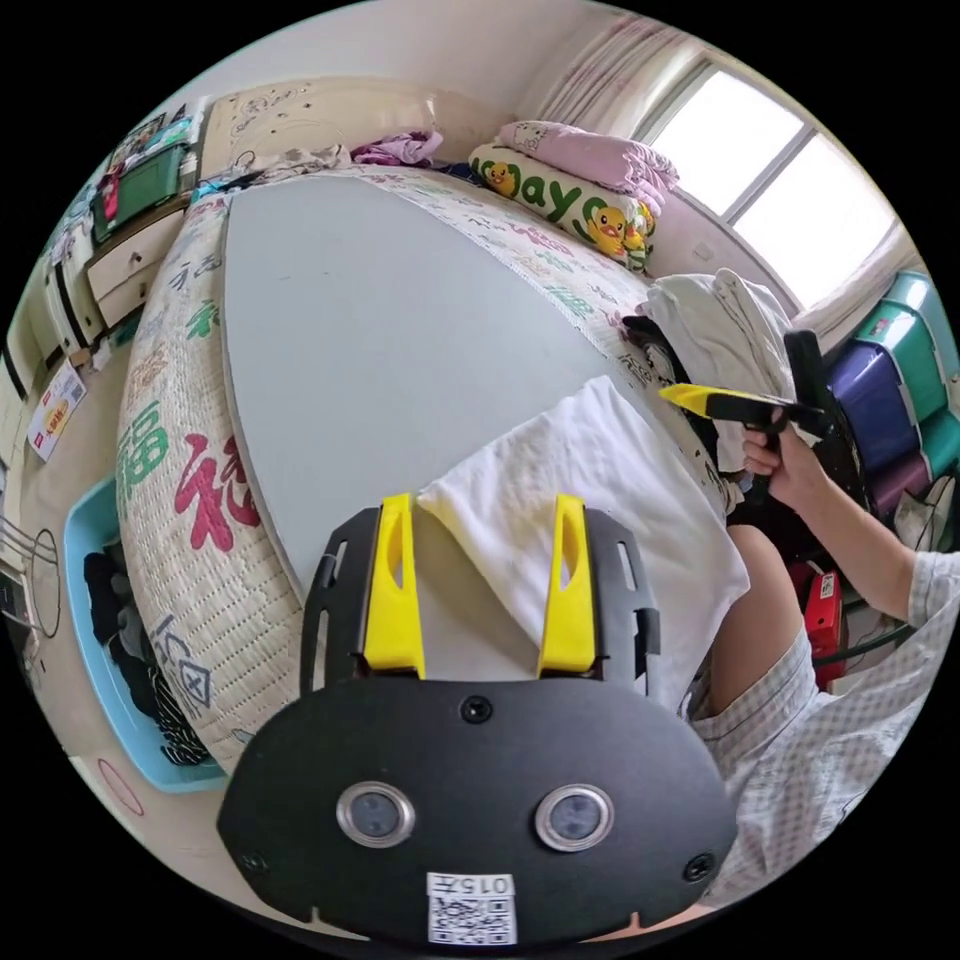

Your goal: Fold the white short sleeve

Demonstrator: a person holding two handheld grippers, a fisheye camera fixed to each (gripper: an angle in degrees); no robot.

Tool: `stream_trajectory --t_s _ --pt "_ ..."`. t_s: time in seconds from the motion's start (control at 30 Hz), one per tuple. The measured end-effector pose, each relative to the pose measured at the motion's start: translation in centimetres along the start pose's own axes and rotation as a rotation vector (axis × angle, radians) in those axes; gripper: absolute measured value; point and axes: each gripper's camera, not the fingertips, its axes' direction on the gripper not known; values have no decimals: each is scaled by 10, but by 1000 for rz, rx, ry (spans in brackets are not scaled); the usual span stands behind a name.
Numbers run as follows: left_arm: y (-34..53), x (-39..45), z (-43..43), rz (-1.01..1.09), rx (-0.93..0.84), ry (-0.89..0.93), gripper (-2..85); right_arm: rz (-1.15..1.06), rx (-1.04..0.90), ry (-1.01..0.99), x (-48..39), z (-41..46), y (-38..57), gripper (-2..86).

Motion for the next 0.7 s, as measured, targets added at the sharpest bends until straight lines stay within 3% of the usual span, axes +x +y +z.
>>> stream_trajectory --t_s 0.17,0.43,0.7 --pt "-6 -36 -23 10 -8 91 172 40 -100 -16 -10 30 -23 164" --pt "-6 -115 -57 -114 -52 341 62 132 -181 -22 -45 19 -22 45" --pt "12 -94 -201 6 109 314 20 -1 67 -91 -131 -111 41 13"
